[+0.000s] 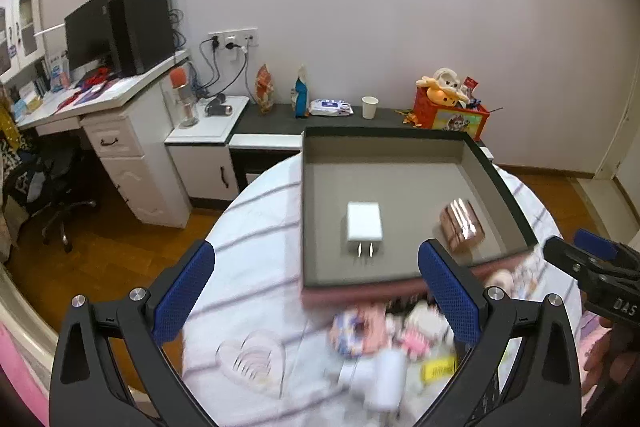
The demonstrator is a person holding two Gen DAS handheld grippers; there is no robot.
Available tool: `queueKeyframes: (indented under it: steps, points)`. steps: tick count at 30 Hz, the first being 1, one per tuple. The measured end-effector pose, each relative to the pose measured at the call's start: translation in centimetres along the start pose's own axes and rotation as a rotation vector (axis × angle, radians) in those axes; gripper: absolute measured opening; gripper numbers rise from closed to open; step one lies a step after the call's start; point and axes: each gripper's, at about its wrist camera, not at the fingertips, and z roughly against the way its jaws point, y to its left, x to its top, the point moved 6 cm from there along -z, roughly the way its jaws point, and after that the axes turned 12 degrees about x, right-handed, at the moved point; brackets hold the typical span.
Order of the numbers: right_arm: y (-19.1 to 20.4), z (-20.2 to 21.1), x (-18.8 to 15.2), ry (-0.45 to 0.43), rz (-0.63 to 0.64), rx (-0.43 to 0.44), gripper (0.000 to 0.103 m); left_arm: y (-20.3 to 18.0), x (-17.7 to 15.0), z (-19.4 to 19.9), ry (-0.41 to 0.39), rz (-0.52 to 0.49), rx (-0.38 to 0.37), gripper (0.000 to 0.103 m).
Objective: Organize rigid objects
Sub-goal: 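Move both tools back toward the remaining items on the table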
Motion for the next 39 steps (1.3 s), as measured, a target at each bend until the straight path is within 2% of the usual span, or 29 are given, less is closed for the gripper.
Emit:
queueKeyframes:
  steps: [8, 13, 16, 23, 31, 39]
  points:
    - [0.0, 2.8, -7.3, 0.055, -0.050, -0.048, 0.090, 2.1, -6.4, 2.5, 0.045, 0.013, -0.008, 0.103]
    - [-1.0, 2.4, -12.1, 0.130, -0.076, -0.071, 0.090, 1.5, -10.8, 3.0, 0.094, -0.001, -0.053, 0.103]
    - [-0.7, 2.3, -13.4, 0.154, -0.065, -0.070, 0.090, 0.4, -12.1, 3.1, 0.115, -0.029, -0.069, 0.103]
    - [0.7, 1.8, -14.1, 0.177, -0.003, -0.074, 0.090, -0.8, -12.6, 3.3, 0.106, -0.069, -0.074, 0.103]
    - [2.0, 0.0, -15.3, 0.229, 0.043, -0.074, 0.088, -0.3, -12.5, 1.2, 0.136, -0.053, -0.050, 0.103]
    - [2.7, -2.3, -15.5, 0.259, 0.066, -0.095, 0.082, -1.9, -10.8, -1.4, 0.162, -0.017, -0.121, 0.103]
